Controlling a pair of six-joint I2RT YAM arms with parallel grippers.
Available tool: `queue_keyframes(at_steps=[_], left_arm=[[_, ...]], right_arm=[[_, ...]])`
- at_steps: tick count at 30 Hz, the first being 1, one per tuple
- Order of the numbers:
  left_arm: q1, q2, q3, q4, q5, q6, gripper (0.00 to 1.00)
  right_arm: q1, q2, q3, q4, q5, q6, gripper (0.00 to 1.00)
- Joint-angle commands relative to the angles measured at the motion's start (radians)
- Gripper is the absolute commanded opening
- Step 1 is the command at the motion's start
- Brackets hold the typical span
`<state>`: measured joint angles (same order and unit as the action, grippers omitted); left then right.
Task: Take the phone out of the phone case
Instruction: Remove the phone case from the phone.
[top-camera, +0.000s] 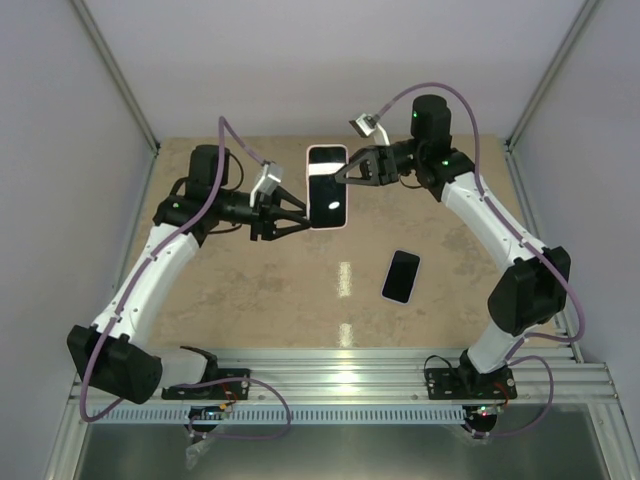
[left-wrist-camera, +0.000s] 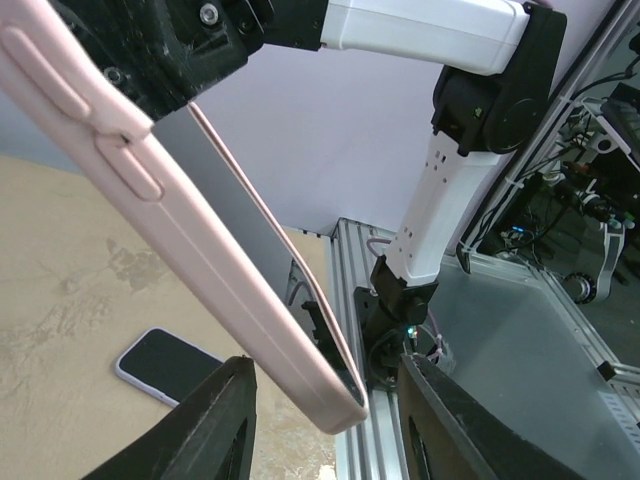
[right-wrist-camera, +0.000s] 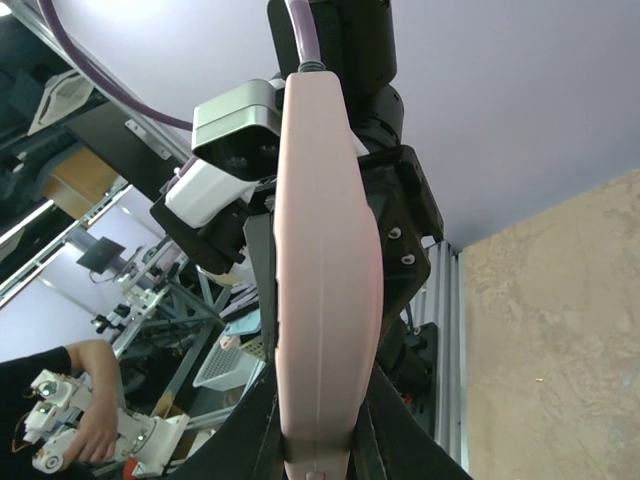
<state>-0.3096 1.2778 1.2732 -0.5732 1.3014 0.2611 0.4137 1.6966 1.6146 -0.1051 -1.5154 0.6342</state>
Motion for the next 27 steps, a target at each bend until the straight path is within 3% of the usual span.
queue_keyframes(at_steps=[1,9,16,27], left_arm=[[-0.003,-0.005,-0.013,-0.047,-0.008,0.091,0.41],[-0.003,0.01,-0.013,-0.037,-0.039,0.096,0.33],[-0.003,0.025,-0.005,-0.061,-0.092,0.157,0.23],[-0.003,0.039,0.005,-0.105,-0.17,0.26,0.14]], right_arm=[[0.0,0.006,0.033,0.04,-0.046,0.045,0.0],[0.003,0.002,0.035,0.042,-0.048,0.05,0.0],[0.009,-0.001,0.037,0.041,-0.078,0.049,0.01],[0.022,0.009,0.062,-0.028,-0.121,-0.003,0.0]])
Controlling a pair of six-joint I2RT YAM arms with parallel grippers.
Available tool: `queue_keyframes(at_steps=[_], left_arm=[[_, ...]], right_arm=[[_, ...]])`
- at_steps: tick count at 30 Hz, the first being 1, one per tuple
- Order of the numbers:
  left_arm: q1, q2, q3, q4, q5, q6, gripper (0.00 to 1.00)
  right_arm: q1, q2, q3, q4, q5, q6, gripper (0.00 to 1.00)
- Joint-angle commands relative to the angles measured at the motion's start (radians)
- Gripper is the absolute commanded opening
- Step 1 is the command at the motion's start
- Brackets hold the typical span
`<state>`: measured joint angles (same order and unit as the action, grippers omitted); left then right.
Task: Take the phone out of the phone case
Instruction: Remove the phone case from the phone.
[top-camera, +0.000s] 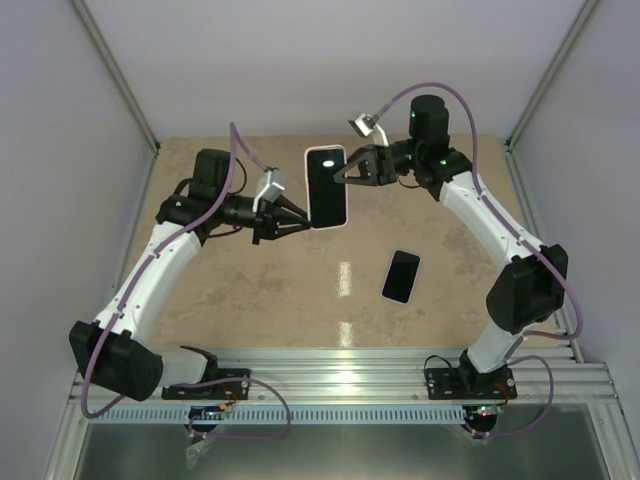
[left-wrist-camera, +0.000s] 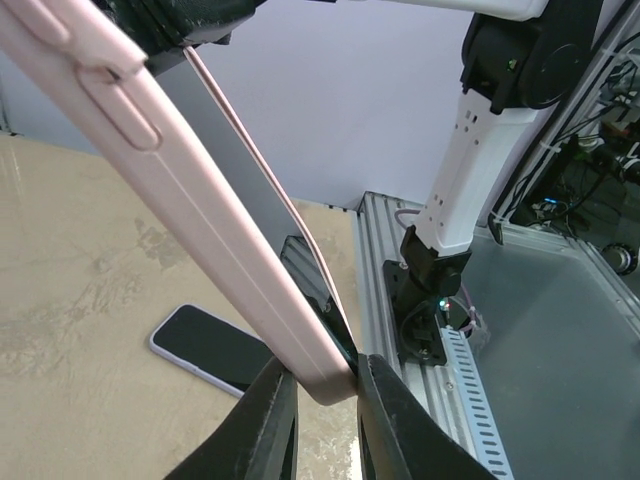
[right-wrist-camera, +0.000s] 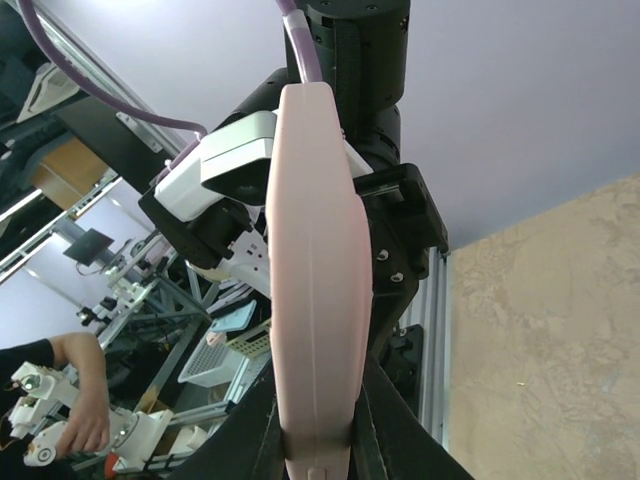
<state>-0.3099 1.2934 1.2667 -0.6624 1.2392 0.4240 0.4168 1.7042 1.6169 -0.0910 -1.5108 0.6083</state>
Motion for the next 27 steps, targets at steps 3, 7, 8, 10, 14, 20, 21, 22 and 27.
queue_keyframes(at_steps=[3,7,8,10,14,20,21,22,27], left_arm=[[-0.003,0.03,0.022,0.002,-0.137,0.095,0.11],[-0.003,0.034,0.019,0.01,-0.195,0.106,0.1],[-0.003,0.034,0.017,0.008,-0.209,0.118,0.1],[-0.003,0.033,0.01,-0.001,-0.233,0.145,0.1],[-0.001,0.033,0.005,-0.026,-0.278,0.197,0.1],[-0.001,0.03,0.017,-0.041,-0.309,0.225,0.12],[-0.001,0.031,0.026,-0.047,-0.313,0.239,0.13],[-0.001,0.033,0.036,-0.061,-0.315,0.254,0.13],[-0.001,0.034,0.071,-0.077,-0.387,0.305,0.17]], right_arm=[[0.026,0.004,0.065,-0.069,-0.141,-0.001,0.0],[0.027,0.009,0.085,-0.098,-0.153,-0.024,0.0],[0.027,0.009,0.087,-0.101,-0.155,-0.026,0.0],[0.027,0.009,0.087,-0.107,-0.155,-0.03,0.0],[0.026,0.006,0.088,-0.121,-0.154,-0.04,0.0],[0.018,0.006,0.083,-0.133,-0.143,-0.051,0.0],[0.017,0.007,0.083,-0.134,-0.143,-0.051,0.0],[0.017,0.009,0.083,-0.134,-0.143,-0.051,0.0],[0.015,0.008,0.084,-0.133,-0.137,-0.049,0.0]])
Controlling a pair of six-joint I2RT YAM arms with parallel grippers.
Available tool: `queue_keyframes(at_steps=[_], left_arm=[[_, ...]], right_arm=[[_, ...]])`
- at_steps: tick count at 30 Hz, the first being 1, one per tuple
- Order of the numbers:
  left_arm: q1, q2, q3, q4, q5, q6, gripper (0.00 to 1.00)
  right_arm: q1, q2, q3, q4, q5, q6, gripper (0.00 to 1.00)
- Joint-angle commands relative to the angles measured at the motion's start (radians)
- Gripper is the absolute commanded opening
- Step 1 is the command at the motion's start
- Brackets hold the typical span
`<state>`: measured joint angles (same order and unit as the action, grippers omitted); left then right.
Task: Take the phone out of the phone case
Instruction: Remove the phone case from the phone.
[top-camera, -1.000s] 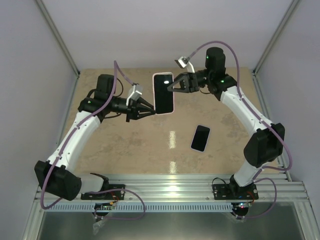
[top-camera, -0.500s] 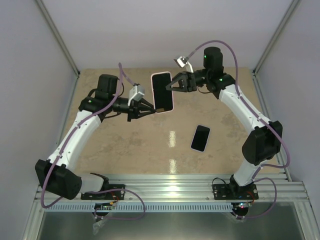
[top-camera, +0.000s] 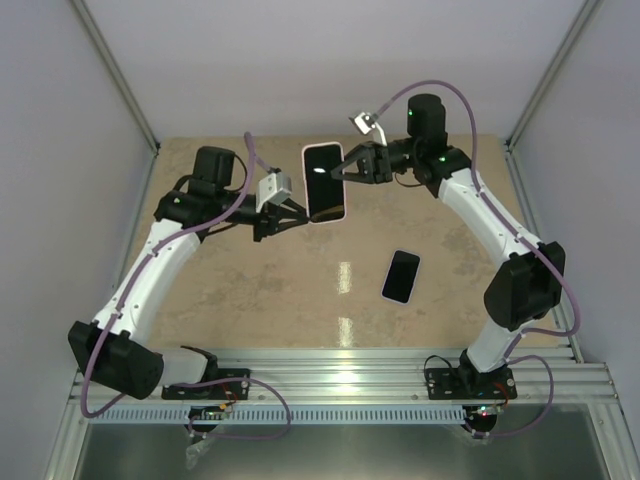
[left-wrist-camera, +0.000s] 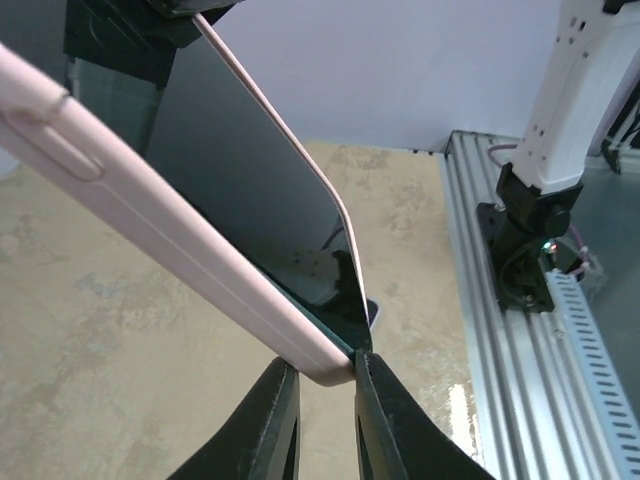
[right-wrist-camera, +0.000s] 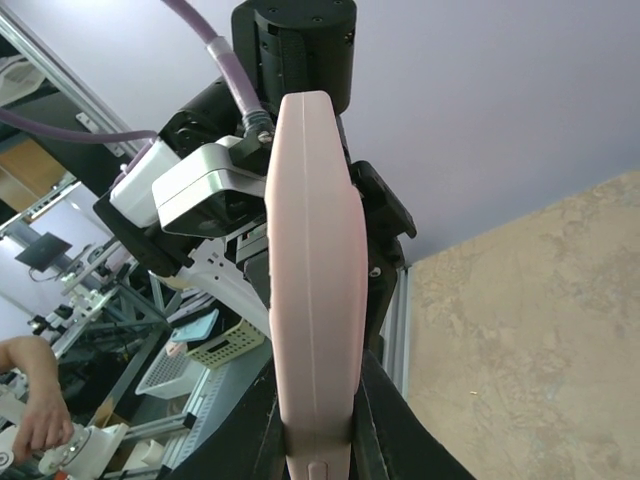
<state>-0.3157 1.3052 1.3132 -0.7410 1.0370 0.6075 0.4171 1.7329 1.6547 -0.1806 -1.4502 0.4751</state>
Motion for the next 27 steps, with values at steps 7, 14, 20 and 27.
queue_keyframes(at_steps=[7,14,20,27], left_arm=[[0.004,0.018,0.015,0.166,-0.398,0.025,0.17],[0.004,0.027,0.053,0.229,-0.422,-0.186,0.24],[0.004,0.047,0.048,0.333,-0.181,-0.553,0.27],[0.004,0.015,-0.08,0.657,-0.072,-0.853,0.32]], right_arm=[[0.018,-0.026,0.047,-0.041,-0.199,0.085,0.01],[0.017,-0.03,0.054,-0.057,-0.188,0.06,0.01],[0.012,-0.014,0.078,-0.063,-0.111,0.027,0.0],[0.017,0.013,0.144,0.01,-0.093,0.083,0.01]])
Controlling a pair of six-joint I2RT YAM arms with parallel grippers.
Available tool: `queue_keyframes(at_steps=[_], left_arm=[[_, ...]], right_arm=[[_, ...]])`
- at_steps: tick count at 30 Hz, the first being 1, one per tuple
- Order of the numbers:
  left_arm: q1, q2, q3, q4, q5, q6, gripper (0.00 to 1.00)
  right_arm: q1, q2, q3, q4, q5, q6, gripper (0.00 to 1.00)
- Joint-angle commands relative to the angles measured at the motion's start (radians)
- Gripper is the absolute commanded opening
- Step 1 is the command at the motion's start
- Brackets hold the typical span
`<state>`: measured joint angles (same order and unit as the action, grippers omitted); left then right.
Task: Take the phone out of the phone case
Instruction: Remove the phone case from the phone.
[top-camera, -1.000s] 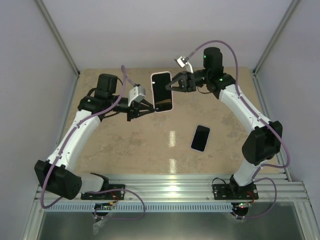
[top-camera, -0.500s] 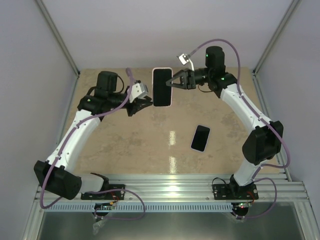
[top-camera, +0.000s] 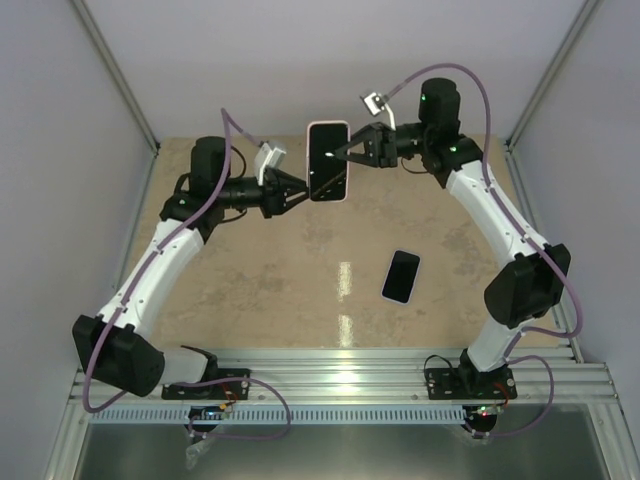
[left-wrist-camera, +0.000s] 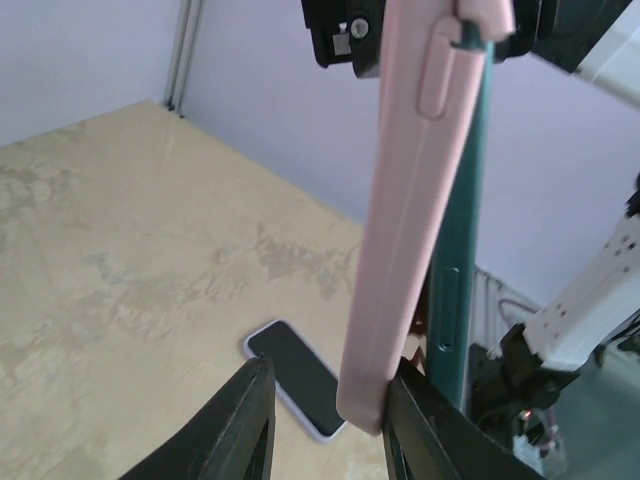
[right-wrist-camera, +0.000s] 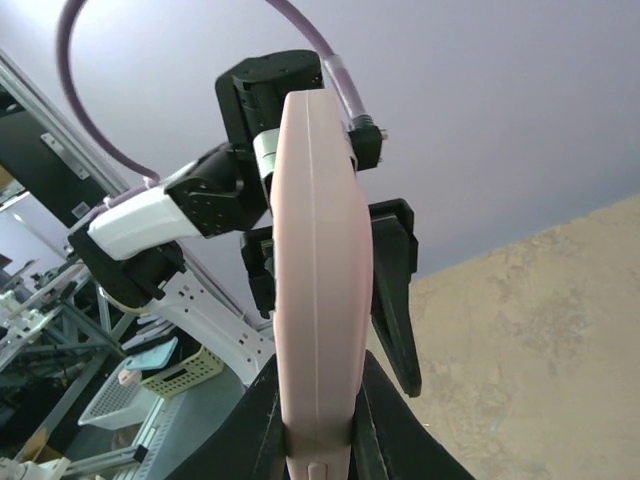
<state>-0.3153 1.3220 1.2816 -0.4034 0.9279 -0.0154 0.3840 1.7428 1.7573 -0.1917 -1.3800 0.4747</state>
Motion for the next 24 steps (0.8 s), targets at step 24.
queue_keyframes(at_steps=[24], left_arm=[[0.033,0.099,-0.078,0.817,0.069,-0.695,0.06]], right_arm=[[0.087,0.08,-0.035,-0.094,-0.115,0.011,0.01]])
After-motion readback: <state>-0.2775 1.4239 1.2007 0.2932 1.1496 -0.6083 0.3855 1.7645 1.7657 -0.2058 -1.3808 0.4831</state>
